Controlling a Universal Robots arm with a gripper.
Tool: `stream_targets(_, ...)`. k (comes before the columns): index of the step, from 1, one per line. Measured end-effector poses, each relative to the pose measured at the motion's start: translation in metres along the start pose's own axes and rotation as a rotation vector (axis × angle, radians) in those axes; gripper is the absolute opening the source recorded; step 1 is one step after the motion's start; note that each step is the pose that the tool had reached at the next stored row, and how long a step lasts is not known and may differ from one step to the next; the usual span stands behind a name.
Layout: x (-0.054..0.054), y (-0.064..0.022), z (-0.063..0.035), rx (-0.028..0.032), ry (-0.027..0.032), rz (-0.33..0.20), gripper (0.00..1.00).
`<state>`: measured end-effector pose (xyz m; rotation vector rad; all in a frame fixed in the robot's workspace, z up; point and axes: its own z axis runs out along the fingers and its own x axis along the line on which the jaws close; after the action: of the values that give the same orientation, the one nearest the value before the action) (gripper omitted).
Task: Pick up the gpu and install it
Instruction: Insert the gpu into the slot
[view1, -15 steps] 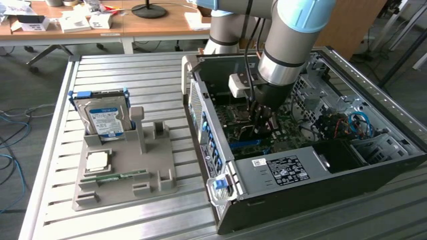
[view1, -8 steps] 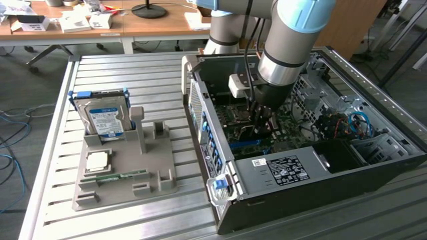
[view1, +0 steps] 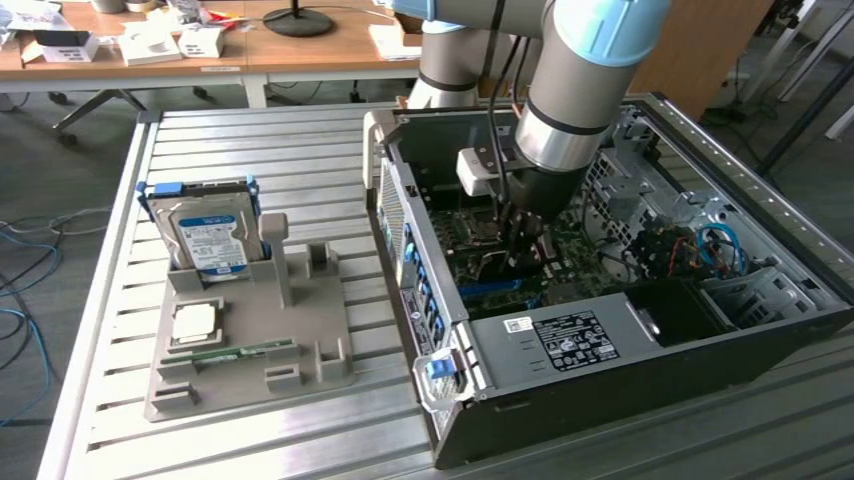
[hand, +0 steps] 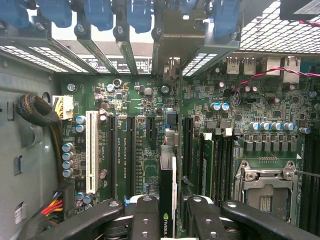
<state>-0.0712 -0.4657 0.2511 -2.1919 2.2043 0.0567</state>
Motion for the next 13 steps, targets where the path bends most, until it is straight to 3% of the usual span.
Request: stream_targets(13, 0.0000, 0.0000, -0.0006, 0.0008, 0.0000, 0.000, 0.26)
